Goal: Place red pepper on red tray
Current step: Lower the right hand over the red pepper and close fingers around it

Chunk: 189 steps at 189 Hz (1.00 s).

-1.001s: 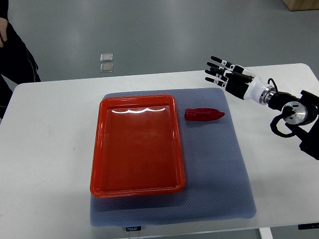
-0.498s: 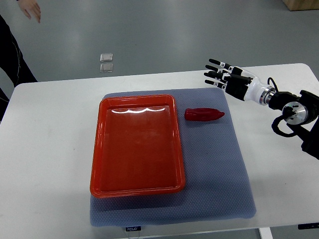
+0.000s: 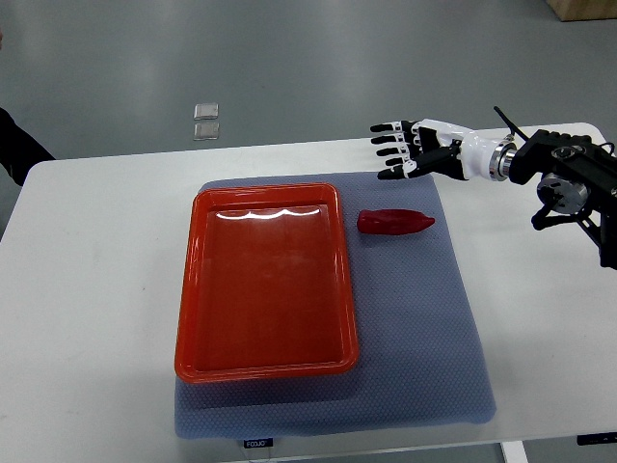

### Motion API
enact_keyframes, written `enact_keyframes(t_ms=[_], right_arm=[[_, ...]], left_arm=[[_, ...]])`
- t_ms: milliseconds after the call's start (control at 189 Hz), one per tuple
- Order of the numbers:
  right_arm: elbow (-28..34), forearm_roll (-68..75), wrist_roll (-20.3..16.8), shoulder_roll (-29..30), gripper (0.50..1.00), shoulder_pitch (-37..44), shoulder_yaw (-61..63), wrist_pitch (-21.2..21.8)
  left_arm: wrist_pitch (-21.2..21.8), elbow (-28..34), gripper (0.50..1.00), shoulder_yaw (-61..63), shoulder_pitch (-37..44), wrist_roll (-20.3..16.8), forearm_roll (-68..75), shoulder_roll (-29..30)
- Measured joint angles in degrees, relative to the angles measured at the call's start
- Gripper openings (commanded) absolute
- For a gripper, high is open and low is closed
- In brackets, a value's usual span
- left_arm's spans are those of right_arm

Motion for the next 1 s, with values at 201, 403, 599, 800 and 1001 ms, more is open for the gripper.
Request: enact_keyframes(t_ms=[201,403,599,800,1001], right_arm=[[1.2,-23.5,1.5,-0.9,0.911,1.0,0.0,-1.4],[3.1,-30.1,1.8,-0.6,0.911,3.2,-5.1,-2.0],[3.3,-30.4,1.6,0.2,0.907,5.0,-10.5,-5.4],[2.7,-30.5,1.2,0.4,0.891,4.8,-12.7,-7.8],[2.5,-30.5,1.2,1.4,0.862,4.5,-16.2,-10.7]], left_arm=[[0.0,0.0,1.0,0.0,0.0,0.0,0.0,0.0],[0.0,0.0,1.0,0.0,0.0,0.0,0.0,0.0],[0.0,0.0,1.0,0.0,0.0,0.0,0.0,0.0],[0.0,0.0,1.0,0.0,0.0,0.0,0.0,0.0],[0.0,0.0,1.0,0.0,0.0,0.0,0.0,0.0]])
